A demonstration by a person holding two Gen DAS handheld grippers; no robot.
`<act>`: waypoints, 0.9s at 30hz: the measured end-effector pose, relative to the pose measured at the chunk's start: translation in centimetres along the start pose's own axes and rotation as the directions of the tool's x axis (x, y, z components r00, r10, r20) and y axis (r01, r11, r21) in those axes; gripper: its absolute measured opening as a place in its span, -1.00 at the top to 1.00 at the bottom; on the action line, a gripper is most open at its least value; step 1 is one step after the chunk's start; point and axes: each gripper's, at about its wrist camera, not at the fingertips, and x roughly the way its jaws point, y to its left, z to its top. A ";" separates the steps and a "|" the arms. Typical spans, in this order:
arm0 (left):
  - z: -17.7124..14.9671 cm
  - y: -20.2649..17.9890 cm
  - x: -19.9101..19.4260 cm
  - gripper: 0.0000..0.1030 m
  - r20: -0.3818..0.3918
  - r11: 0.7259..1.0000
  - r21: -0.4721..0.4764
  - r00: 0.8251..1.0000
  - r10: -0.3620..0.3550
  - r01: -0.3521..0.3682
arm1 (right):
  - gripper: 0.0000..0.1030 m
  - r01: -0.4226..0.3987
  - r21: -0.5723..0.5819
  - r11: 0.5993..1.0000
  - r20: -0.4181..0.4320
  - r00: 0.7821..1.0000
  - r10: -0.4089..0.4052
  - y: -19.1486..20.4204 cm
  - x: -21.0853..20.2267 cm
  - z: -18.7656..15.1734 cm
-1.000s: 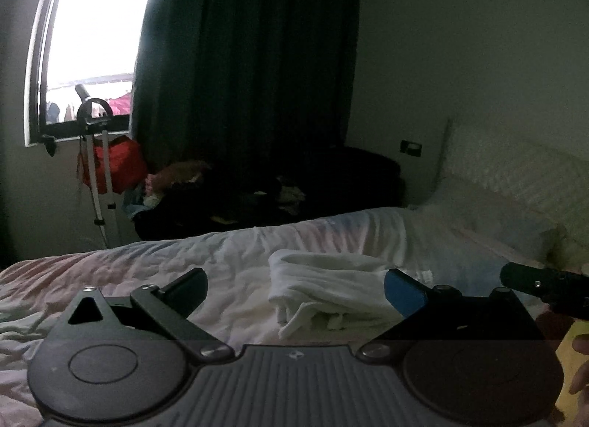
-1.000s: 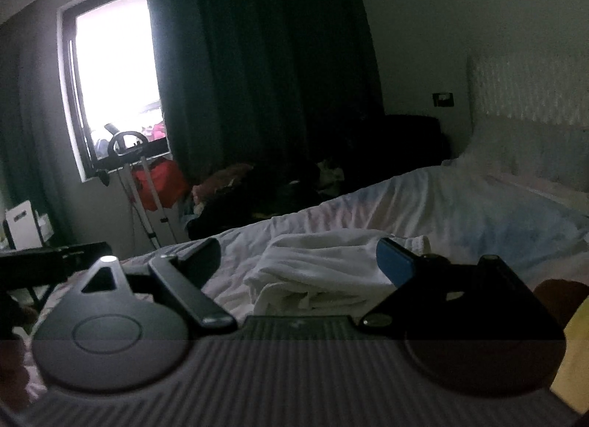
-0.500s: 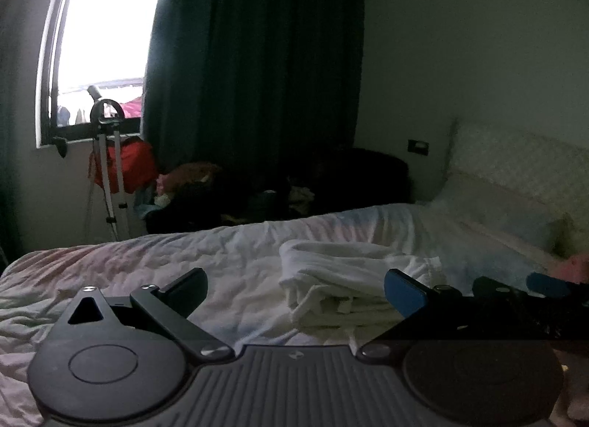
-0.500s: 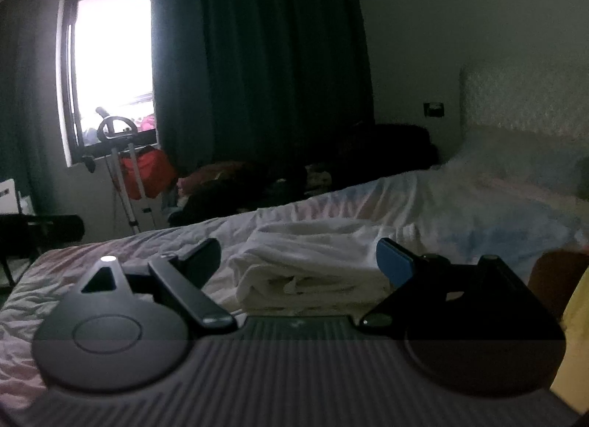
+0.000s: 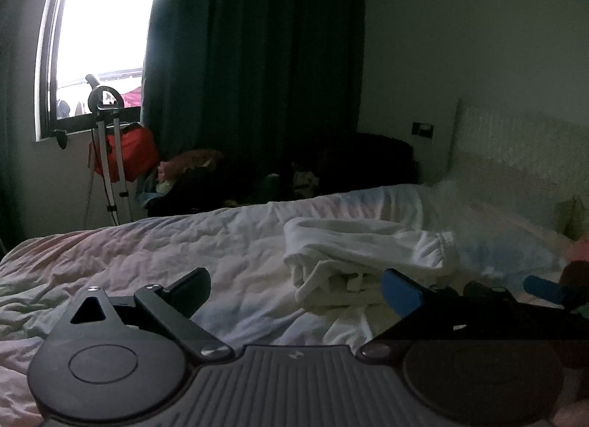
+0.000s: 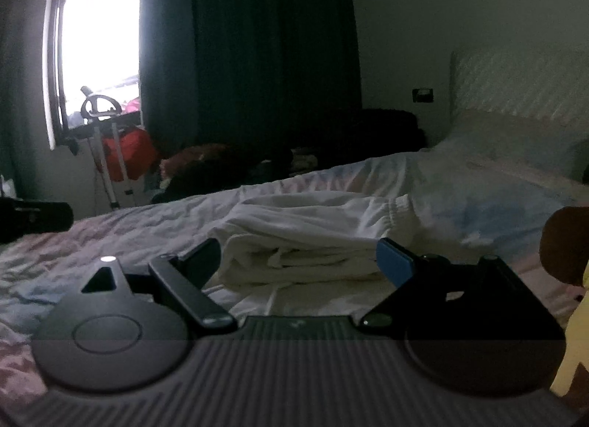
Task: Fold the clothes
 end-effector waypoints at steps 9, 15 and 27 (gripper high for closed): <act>-1.1 -0.3 0.8 -0.94 -0.016 1.000 0.017 1.000 -0.003 0.003 | -0.80 0.057 -0.036 0.998 -0.008 0.998 -0.057 0.4 0.2 -0.3; -1.4 -0.7 1.2 -0.94 -0.030 1.000 0.021 1.000 -0.007 0.008 | -0.80 0.065 -0.016 0.998 -0.022 0.998 -0.065 0.1 0.2 -0.3; -2.1 -0.9 1.6 -0.97 -0.056 0.999 0.032 0.998 0.020 -0.018 | -0.80 0.070 -0.026 0.997 -0.030 0.997 -0.071 0.3 0.1 -0.3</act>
